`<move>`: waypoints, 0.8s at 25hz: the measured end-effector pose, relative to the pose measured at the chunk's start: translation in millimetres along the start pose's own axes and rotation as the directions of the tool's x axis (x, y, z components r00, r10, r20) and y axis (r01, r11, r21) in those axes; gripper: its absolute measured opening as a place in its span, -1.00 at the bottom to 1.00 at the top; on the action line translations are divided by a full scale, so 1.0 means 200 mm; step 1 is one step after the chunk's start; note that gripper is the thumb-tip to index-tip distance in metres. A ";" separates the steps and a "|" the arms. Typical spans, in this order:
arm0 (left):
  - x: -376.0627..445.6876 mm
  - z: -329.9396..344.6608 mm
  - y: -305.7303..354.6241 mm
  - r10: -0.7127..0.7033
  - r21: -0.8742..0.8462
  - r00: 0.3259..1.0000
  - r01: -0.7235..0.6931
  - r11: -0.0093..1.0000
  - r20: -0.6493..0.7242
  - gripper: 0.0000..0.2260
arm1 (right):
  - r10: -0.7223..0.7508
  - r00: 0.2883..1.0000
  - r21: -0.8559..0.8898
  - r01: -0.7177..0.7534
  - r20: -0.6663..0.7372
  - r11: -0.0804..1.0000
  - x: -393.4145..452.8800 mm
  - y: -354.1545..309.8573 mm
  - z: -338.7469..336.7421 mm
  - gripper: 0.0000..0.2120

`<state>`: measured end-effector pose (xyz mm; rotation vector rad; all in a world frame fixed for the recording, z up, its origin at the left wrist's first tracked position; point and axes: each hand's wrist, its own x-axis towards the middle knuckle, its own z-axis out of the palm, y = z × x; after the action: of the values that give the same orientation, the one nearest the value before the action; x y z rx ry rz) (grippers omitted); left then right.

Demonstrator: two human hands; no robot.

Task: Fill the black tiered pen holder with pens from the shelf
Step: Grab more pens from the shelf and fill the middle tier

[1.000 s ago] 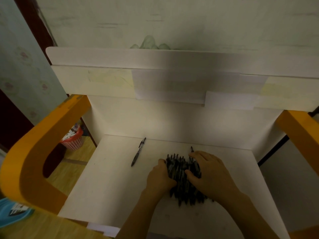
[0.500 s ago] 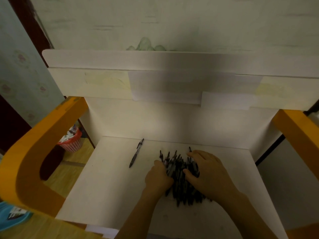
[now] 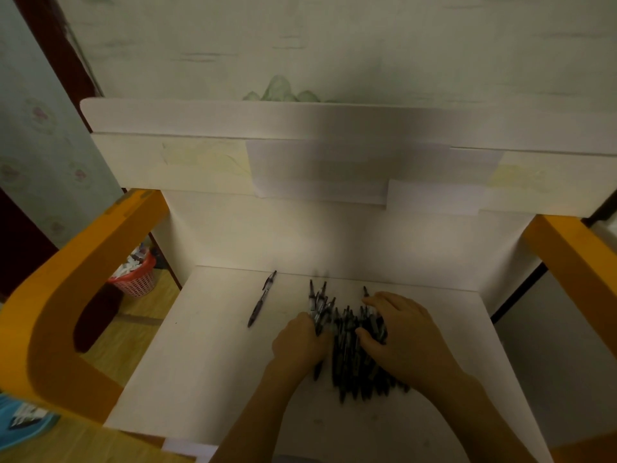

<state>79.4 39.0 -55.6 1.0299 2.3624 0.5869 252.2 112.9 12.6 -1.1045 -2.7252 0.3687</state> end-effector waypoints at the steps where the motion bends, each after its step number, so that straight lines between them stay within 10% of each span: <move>1: 0.00 -0.01 -0.01 -0.001 0.003 1.000 0.001 1.000 -0.015 -0.76 | -0.001 1.000 0.000 0.001 -0.002 1.000 0.00 0.00 0.00 -0.43; 20: -0.05 -0.22 -0.09 0.263 -0.405 0.942 -0.327 0.854 -0.207 -0.70 | 0.010 0.998 -0.013 -0.011 -0.066 1.000 0.02 -0.18 -0.06 -0.43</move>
<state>50.0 12.0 -27.7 1.1726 2.0510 1.2804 228.8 92.3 35.2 -1.1140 -2.6693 0.3110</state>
